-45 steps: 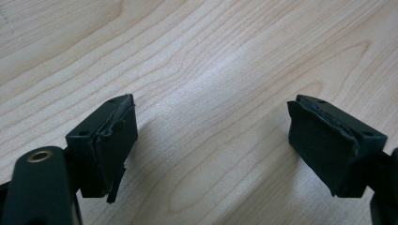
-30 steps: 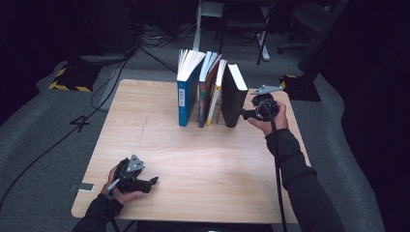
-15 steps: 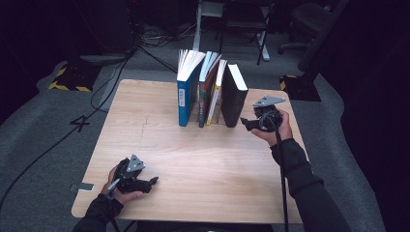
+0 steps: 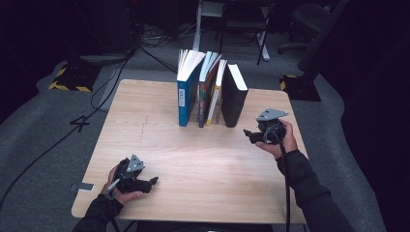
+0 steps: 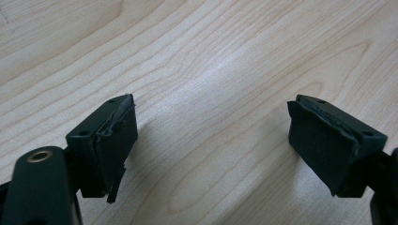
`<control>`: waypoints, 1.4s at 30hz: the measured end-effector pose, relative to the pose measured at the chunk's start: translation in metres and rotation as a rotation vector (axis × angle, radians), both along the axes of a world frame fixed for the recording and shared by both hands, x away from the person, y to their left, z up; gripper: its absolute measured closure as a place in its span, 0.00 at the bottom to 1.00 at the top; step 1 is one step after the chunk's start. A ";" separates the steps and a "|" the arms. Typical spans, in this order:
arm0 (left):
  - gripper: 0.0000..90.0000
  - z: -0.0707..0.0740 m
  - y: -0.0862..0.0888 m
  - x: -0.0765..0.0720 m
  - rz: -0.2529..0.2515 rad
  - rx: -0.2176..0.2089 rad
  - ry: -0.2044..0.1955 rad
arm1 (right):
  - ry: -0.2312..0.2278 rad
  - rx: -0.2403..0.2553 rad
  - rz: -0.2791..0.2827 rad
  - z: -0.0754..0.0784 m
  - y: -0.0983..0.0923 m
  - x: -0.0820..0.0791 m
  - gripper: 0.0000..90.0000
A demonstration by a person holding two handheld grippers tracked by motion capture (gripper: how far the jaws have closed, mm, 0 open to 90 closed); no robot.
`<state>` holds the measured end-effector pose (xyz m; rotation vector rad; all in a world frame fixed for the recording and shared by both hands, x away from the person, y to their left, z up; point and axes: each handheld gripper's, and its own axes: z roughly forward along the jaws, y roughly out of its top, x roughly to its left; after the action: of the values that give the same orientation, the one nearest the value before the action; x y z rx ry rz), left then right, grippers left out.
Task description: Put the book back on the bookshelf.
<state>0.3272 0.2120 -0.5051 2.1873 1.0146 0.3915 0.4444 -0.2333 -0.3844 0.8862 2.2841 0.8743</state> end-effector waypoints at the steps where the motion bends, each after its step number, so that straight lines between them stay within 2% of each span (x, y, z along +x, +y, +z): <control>1: 0.18 0.000 0.000 0.000 0.000 0.000 0.000 | 0.000 -0.005 0.006 -0.002 -0.001 -0.002 0.35; 11: 0.18 0.000 0.000 0.000 0.000 0.001 0.000 | -0.003 -0.042 0.061 -0.019 -0.011 -0.020 0.34; 21: 0.18 0.000 0.000 0.000 0.000 0.000 0.000 | 0.007 -0.036 0.085 -0.036 -0.025 -0.037 0.34; 25: 0.18 0.000 0.000 0.000 0.000 0.000 0.000 | 0.014 -0.013 0.086 -0.045 -0.035 -0.046 0.34; 34: 0.18 0.000 0.000 0.000 0.001 0.000 0.000 | 0.017 -0.009 0.079 -0.061 -0.061 -0.060 0.34; 42: 0.18 0.000 0.000 0.000 0.001 0.000 0.000 | 0.023 0.011 0.102 -0.076 -0.082 -0.073 0.33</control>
<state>0.3274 0.2121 -0.5051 2.1869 1.0153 0.3924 0.3715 -0.3151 -0.4606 0.7943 2.3643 0.9252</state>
